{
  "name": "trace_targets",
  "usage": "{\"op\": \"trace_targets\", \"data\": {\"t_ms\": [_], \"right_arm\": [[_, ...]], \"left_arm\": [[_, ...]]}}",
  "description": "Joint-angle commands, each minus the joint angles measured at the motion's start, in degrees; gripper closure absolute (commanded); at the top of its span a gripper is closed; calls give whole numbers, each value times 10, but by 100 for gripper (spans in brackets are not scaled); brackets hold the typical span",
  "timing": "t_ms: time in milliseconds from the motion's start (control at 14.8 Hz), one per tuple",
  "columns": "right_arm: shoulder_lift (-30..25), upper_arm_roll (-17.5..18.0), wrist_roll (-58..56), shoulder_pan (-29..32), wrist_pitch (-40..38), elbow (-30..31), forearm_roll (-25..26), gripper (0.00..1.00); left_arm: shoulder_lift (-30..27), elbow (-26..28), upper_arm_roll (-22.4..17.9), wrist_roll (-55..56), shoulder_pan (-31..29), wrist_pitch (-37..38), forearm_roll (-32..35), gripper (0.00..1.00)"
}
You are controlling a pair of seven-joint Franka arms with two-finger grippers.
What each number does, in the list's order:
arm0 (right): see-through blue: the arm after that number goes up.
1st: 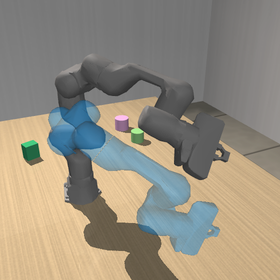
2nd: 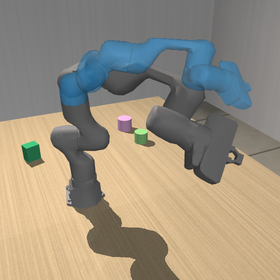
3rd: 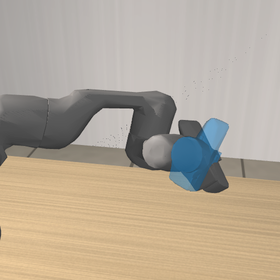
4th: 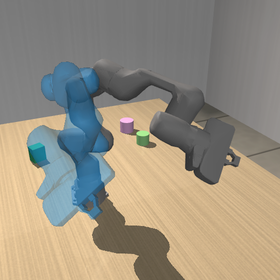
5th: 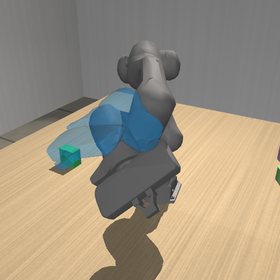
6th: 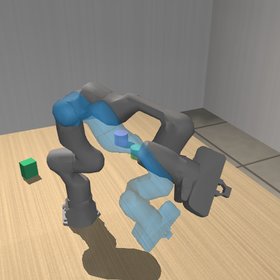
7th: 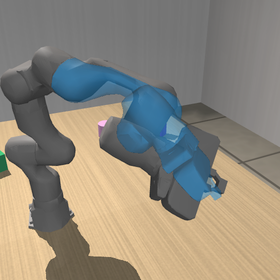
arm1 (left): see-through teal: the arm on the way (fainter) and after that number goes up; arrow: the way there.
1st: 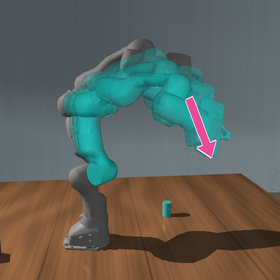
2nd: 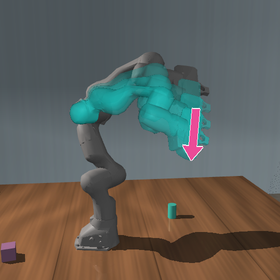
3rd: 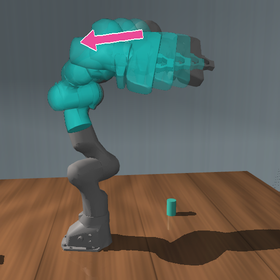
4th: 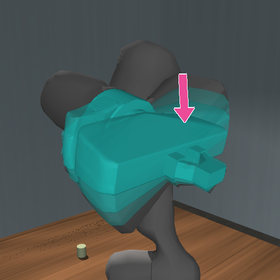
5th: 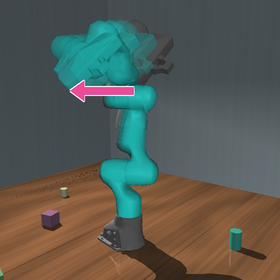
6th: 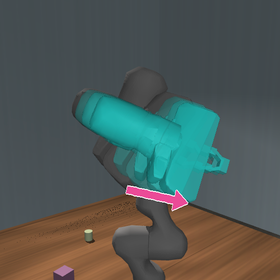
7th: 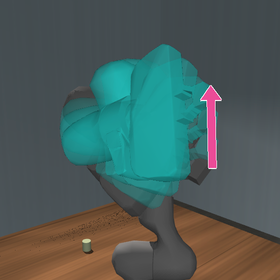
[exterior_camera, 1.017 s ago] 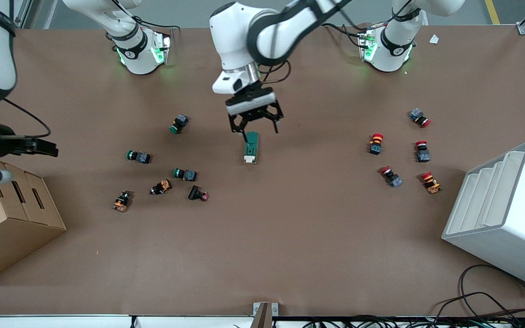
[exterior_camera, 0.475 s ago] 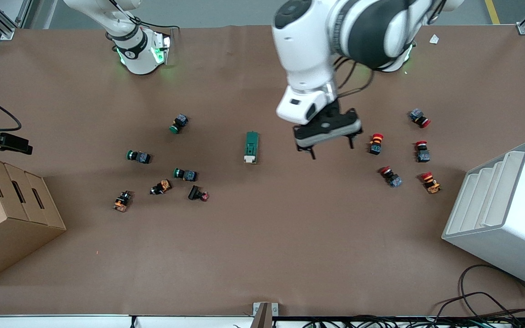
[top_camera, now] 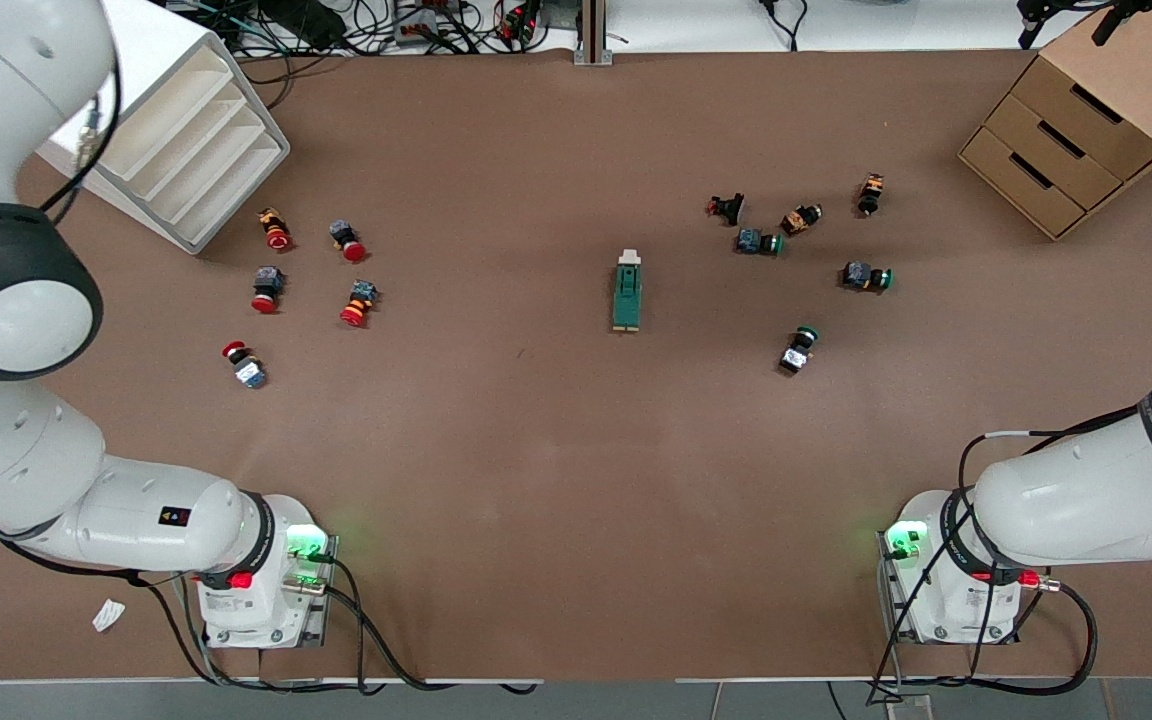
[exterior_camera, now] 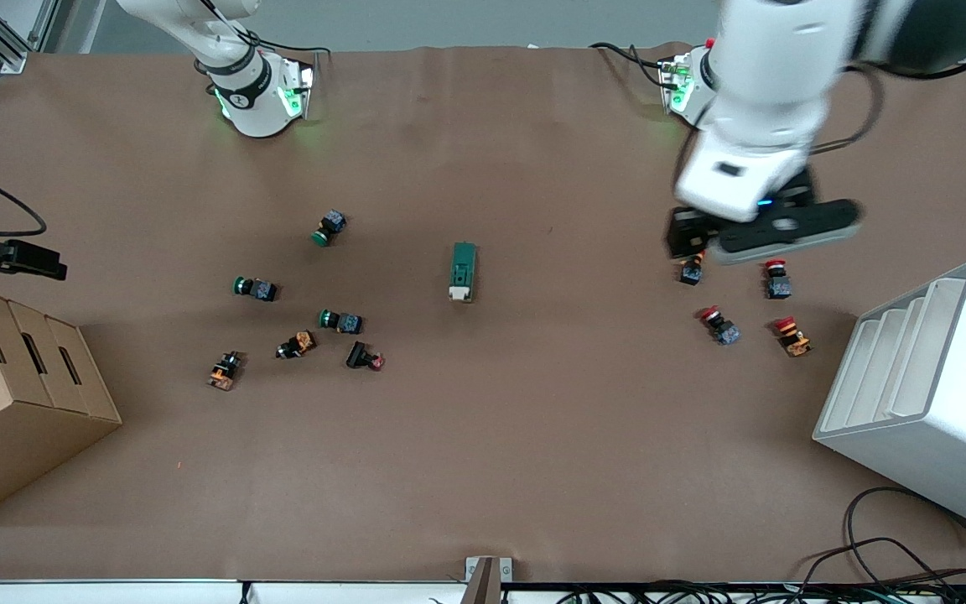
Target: Close load switch with both arms
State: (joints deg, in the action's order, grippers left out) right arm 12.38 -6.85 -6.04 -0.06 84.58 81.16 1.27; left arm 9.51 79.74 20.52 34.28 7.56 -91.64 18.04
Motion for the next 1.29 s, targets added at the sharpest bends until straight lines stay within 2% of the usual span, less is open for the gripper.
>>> {"op": "trace_targets", "data": {"t_ms": [0, 203, 407, 542, 814, 1085, 1220], "right_arm": [[4, 4, 3, 7, -11, -10, -2, 0], [-15, 0, 2, 16, -18, 11, -32, 0], [-47, 3, -5, 16, -17, 36, -30, 0], [-72, 3, -5, 16, -17, 52, -30, 0], [-123, 4, -5, 12, -18, 85, -20, 0], [-167, 3, -6, 16, -14, 126, -20, 0], [-187, 3, -6, 15, -14, 140, -19, 0]], "left_arm": [[-39, 20, -77, -91, 0, 19, -72, 0], [-50, 30, -123, -190, -3, 27, -115, 0], [-93, 87, -126, -257, -43, 20, -163, 0], [-116, 106, -126, -258, -45, 13, -168, 0], [-122, 110, -130, -264, -50, 13, -168, 0], [-135, 116, -173, -316, -44, 20, -169, 0], [-136, 122, -179, -322, -44, 19, -169, 0]]}}
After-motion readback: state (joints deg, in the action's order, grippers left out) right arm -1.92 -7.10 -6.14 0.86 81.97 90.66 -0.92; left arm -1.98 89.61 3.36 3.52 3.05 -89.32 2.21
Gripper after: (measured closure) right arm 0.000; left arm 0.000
